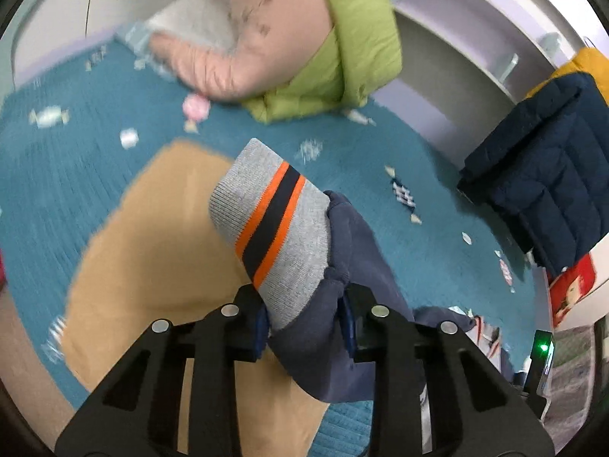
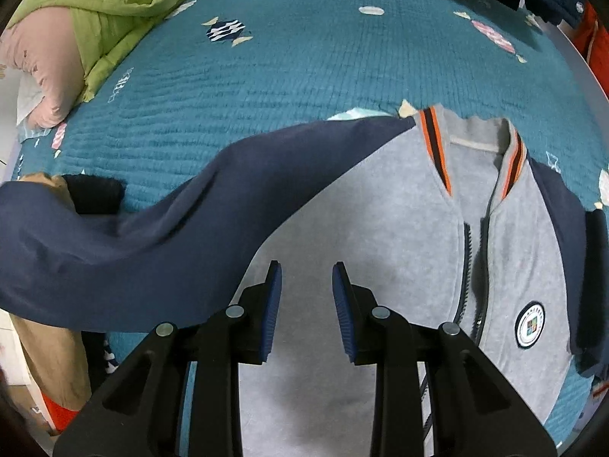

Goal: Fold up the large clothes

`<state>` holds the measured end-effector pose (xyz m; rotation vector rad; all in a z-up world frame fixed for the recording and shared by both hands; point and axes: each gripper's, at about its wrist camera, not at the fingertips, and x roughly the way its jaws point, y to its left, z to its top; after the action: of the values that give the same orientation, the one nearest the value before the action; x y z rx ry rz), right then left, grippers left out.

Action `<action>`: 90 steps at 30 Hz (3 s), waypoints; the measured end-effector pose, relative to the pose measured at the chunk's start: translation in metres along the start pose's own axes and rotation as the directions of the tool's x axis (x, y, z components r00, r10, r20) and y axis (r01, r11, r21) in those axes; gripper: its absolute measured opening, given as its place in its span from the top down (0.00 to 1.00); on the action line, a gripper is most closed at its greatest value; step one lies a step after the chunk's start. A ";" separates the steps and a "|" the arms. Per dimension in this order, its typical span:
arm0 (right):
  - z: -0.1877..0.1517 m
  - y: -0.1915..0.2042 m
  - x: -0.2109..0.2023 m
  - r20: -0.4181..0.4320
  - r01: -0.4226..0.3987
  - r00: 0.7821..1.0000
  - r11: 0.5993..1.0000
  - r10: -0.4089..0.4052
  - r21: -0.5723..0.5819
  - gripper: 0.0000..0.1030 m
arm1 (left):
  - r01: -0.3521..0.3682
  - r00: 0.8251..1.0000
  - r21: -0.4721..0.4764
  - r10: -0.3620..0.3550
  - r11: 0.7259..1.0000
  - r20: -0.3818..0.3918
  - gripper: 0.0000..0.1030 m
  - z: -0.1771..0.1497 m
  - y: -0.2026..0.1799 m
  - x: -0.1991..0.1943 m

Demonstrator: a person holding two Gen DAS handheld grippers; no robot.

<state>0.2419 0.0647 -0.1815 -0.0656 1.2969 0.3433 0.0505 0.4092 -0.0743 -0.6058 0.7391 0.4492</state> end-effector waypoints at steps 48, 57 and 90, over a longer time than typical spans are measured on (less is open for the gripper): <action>-0.202 -0.294 -0.106 0.226 -0.049 0.963 0.725 -0.148 0.686 0.78 | 0.327 0.896 0.559 -0.061 0.762 -0.441 0.71 -0.258 -0.455 0.109; -0.237 -0.318 -0.108 0.188 -0.025 0.967 0.669 -0.173 0.743 0.78 | 0.354 0.856 0.568 -0.013 0.743 -0.517 0.71 -0.322 -0.507 0.139; -0.137 -0.298 -0.084 0.164 -0.035 0.979 0.691 -0.122 0.722 0.44 | 0.038 0.803 0.357 0.184 0.933 -0.567 0.66 -0.198 -0.212 0.190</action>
<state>0.1801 -0.2682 -0.1825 0.6049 1.1465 -0.2278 0.2012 0.1549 -0.2558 -0.3701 1.4211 0.1774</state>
